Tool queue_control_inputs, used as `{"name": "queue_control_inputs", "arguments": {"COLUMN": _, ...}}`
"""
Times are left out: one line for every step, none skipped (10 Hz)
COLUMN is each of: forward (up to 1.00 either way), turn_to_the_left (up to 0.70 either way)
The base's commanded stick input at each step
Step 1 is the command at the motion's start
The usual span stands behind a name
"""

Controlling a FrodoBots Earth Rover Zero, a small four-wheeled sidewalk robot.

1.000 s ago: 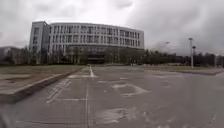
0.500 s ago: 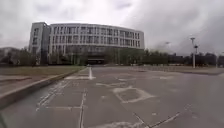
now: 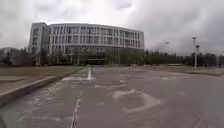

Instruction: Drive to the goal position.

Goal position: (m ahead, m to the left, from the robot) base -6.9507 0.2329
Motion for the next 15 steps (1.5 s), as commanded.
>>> {"name": "queue_control_inputs", "arguments": {"forward": 0.7, "turn_to_the_left": 0.0}}
{"name": "queue_control_inputs", "arguments": {"forward": 0.7, "turn_to_the_left": 0.0}}
{"name": "queue_control_inputs", "arguments": {"forward": 0.7, "turn_to_the_left": 0.0}}
{"name": "queue_control_inputs", "arguments": {"forward": 0.7, "turn_to_the_left": 0.0}}
{"name": "queue_control_inputs", "arguments": {"forward": 0.7, "turn_to_the_left": 0.0}}
{"name": "queue_control_inputs", "arguments": {"forward": 0.7, "turn_to_the_left": 0.0}}
{"name": "queue_control_inputs", "arguments": {"forward": 0.7, "turn_to_the_left": 0.0}}
{"name": "queue_control_inputs", "arguments": {"forward": 0.7, "turn_to_the_left": 0.0}}
{"name": "queue_control_inputs", "arguments": {"forward": 0.7, "turn_to_the_left": 0.0}}
{"name": "queue_control_inputs", "arguments": {"forward": 0.7, "turn_to_the_left": 0.0}}
{"name": "queue_control_inputs", "arguments": {"forward": 0.7, "turn_to_the_left": 0.0}}
{"name": "queue_control_inputs", "arguments": {"forward": 0.7, "turn_to_the_left": 0.0}}
{"name": "queue_control_inputs", "arguments": {"forward": 0.7, "turn_to_the_left": 0.0}}
{"name": "queue_control_inputs", "arguments": {"forward": 0.7, "turn_to_the_left": 0.0}}
{"name": "queue_control_inputs", "arguments": {"forward": 0.7, "turn_to_the_left": 0.0}}
